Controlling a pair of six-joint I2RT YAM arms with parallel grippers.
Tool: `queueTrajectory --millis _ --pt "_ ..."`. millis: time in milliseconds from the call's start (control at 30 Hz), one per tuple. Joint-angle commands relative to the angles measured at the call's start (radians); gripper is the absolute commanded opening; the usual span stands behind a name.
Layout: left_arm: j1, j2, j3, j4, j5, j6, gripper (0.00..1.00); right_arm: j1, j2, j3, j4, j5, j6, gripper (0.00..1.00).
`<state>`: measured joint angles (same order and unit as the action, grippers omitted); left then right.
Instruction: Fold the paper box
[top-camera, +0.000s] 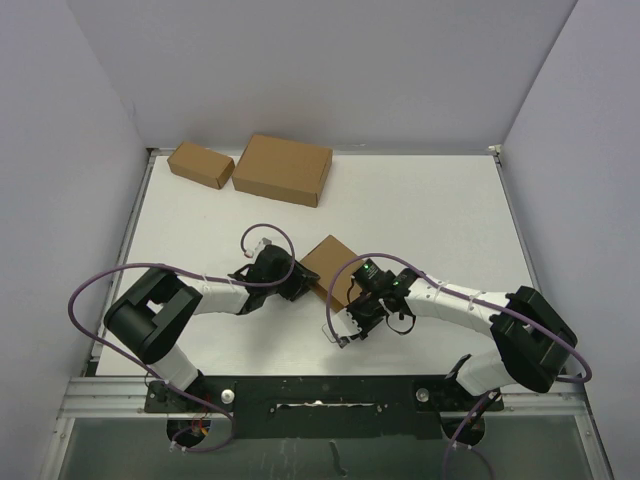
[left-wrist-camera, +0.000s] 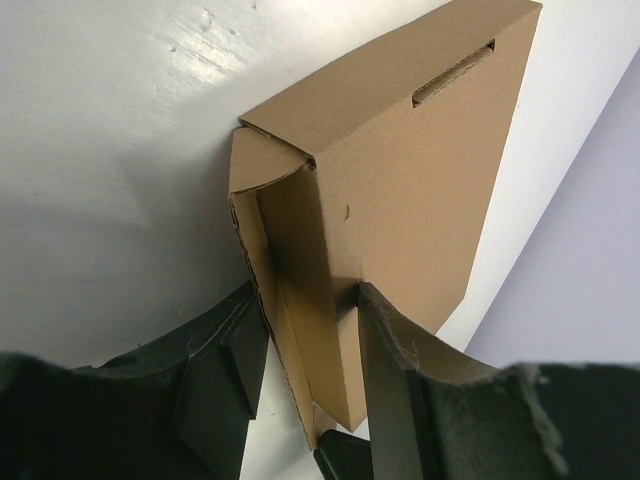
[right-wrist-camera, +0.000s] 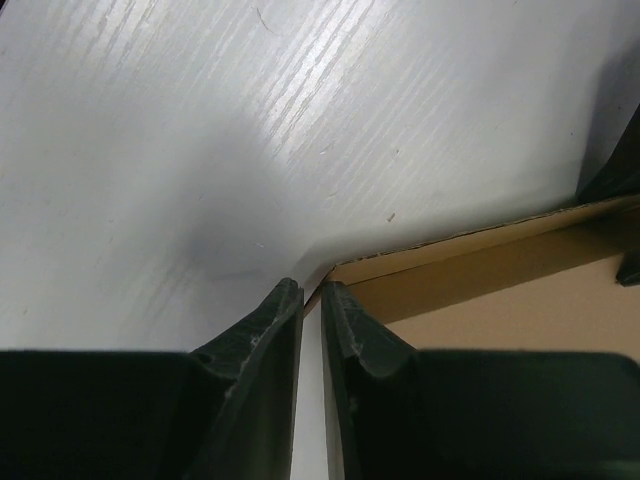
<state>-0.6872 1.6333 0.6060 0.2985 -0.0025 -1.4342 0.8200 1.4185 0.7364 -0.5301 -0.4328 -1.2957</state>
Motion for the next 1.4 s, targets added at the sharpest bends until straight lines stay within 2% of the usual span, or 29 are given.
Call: queueTrajectory --millis 0,467,1367 --pt "0.006 0.039 -0.017 -0.029 -0.005 0.012 0.37 0.012 0.018 0.009 0.046 0.019 0.011 0.13" --pt "0.005 0.047 -0.019 -0.026 0.0 0.017 0.37 0.032 0.044 0.033 0.054 0.043 0.041 0.05" --pt "0.007 0.076 -0.014 -0.022 0.018 0.021 0.36 0.037 0.097 0.095 0.034 0.038 0.031 0.04"
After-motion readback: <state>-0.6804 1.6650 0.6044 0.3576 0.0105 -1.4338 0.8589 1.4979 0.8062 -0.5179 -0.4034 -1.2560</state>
